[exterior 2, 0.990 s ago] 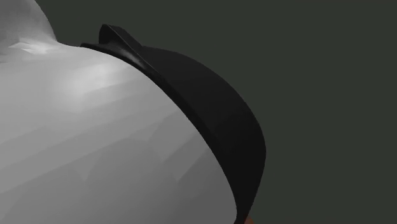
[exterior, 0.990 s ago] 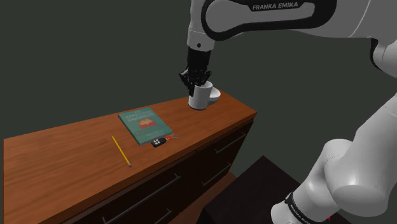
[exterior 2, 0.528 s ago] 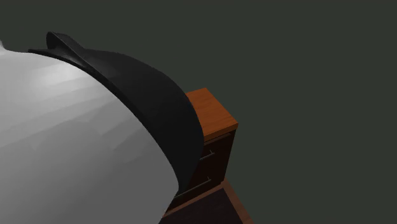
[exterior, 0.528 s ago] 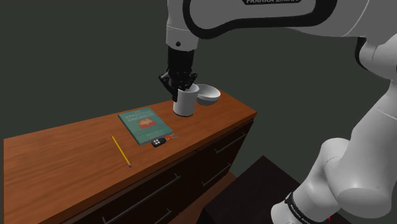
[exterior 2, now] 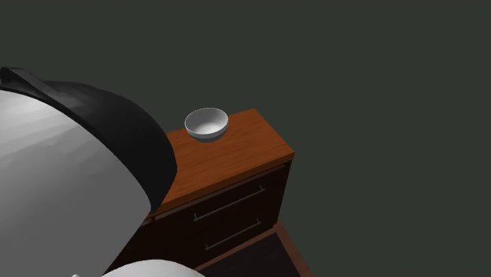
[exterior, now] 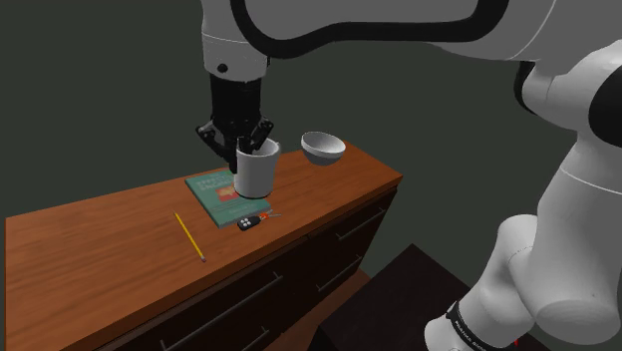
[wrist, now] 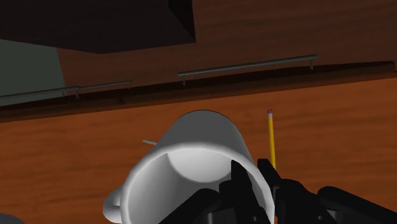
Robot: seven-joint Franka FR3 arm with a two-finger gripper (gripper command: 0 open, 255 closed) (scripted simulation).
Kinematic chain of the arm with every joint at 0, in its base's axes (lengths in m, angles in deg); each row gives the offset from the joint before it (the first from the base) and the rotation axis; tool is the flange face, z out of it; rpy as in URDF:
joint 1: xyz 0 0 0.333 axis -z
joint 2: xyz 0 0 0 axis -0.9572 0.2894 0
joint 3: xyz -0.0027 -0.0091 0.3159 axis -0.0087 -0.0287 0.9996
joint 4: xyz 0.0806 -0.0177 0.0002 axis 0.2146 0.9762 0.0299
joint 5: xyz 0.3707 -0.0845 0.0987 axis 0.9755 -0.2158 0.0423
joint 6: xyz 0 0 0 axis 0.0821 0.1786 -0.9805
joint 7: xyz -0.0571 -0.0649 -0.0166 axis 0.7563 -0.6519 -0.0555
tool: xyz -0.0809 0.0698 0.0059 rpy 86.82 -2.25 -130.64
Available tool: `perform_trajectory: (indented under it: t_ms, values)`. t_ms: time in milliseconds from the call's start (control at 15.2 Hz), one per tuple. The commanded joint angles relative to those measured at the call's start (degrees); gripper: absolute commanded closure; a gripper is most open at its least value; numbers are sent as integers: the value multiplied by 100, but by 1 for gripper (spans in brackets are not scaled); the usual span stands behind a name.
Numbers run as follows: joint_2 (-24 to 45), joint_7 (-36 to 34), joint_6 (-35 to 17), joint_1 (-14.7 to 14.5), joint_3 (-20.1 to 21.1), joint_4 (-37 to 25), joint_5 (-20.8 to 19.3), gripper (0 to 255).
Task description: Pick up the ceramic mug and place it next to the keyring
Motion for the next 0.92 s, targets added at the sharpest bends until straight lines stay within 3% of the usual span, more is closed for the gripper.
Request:
perform_trajectory:
  t_ms: [0, 858]
  values:
    - [72, -101, -68, -56, 32, 2, -17, 255]
    - [175, -160, -1033, -42, 16, 868, -58, 255]
